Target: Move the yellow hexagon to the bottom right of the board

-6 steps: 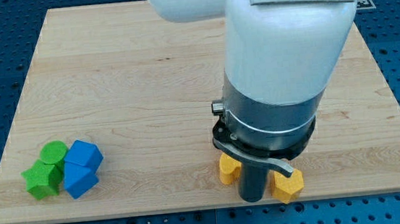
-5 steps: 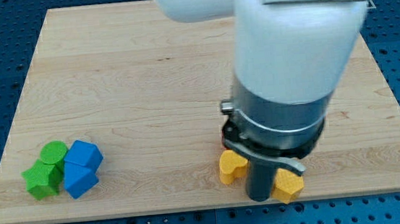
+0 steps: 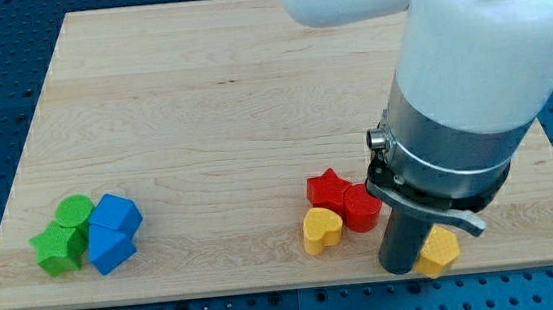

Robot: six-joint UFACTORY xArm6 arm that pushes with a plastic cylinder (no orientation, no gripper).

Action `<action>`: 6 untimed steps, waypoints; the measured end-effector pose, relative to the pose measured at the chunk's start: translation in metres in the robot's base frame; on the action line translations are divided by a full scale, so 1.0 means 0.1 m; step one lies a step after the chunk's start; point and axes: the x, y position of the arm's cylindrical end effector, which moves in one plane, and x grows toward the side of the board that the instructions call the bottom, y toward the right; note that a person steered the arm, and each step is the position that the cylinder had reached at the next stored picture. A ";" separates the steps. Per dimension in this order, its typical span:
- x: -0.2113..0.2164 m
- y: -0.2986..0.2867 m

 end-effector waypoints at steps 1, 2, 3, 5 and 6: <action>-0.01 0.04; -0.01 0.19; -0.07 0.29; -0.10 0.37; 0.00 0.34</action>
